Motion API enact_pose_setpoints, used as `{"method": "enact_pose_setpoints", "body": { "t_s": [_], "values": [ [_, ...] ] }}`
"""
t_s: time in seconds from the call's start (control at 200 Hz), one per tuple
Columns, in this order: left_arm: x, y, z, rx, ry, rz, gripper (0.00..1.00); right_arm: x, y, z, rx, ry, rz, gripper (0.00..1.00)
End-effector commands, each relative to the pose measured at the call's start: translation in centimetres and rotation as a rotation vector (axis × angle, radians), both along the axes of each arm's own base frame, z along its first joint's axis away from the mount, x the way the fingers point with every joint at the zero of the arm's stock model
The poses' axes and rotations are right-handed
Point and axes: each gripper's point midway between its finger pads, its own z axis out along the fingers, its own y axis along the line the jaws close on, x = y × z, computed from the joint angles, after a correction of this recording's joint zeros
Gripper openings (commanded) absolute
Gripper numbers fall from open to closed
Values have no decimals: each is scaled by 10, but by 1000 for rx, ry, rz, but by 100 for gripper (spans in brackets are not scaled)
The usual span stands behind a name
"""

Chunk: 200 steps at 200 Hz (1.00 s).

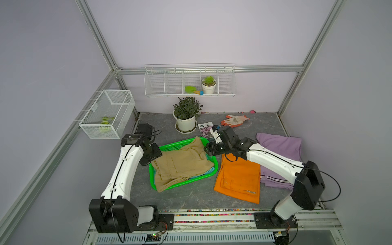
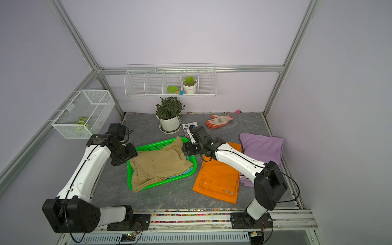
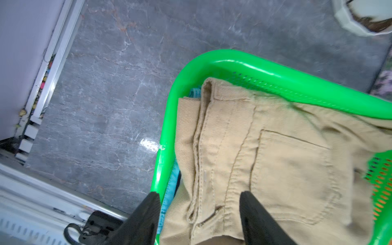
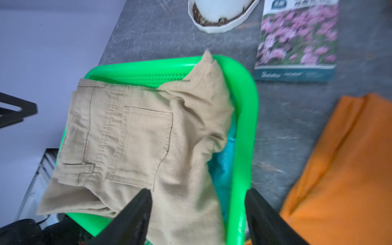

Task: Put the folded long pants in the basket
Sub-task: Move the basket to the center of the board.

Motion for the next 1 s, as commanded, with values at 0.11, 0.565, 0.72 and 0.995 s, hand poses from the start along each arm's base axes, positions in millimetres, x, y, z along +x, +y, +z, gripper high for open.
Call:
{"method": "enact_pose_setpoints", "body": {
  "t_s": [0.11,0.565,0.72,0.995],
  "values": [
    [2,-73,28,-386,-171,-233,64,-27,-10,-55,-98,158,70,79],
    [-8,-81,21,-439,-174,-250,64,-59,85,-68,166,320,30,64],
    [-4,-86,35,-468,-201,-264,64,-75,146,-58,221,333,123,68],
    [-25,-124,54,-605,-241,-362,66,-27,56,-39,109,175,114,76]
  ]
}}
